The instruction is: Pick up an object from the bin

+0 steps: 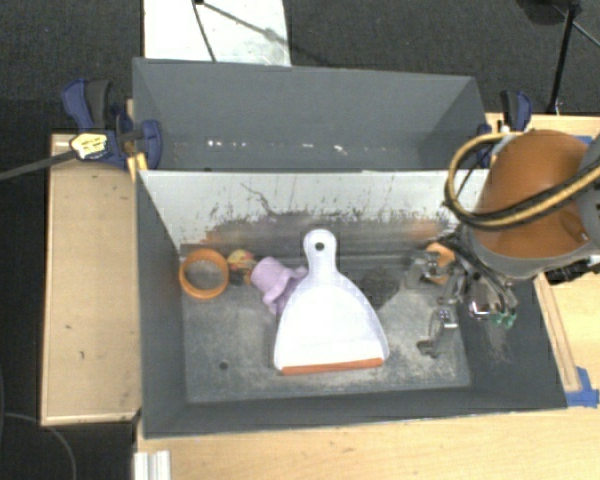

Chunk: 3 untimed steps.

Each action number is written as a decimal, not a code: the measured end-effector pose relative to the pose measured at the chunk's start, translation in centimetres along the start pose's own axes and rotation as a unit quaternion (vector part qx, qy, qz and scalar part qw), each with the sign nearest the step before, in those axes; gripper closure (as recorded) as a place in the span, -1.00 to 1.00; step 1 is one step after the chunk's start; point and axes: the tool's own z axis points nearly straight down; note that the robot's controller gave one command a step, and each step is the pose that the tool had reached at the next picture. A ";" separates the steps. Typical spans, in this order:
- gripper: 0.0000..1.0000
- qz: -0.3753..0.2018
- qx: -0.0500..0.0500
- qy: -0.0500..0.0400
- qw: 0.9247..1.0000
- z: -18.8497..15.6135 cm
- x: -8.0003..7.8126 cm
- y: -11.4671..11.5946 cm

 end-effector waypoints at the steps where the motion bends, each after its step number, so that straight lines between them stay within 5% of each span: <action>1: -1.00 -0.001 0.001 -0.004 1.000 -0.4 -0.2 0.0; 2: -1.00 0.123 0.000 -0.008 0.992 2.8 -3.0 1.0; 3: -1.00 0.134 0.000 -0.004 0.991 4.2 -5.5 2.5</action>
Offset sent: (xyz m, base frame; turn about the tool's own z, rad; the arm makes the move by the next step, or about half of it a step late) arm 0.0727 0.0321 -0.0959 0.6776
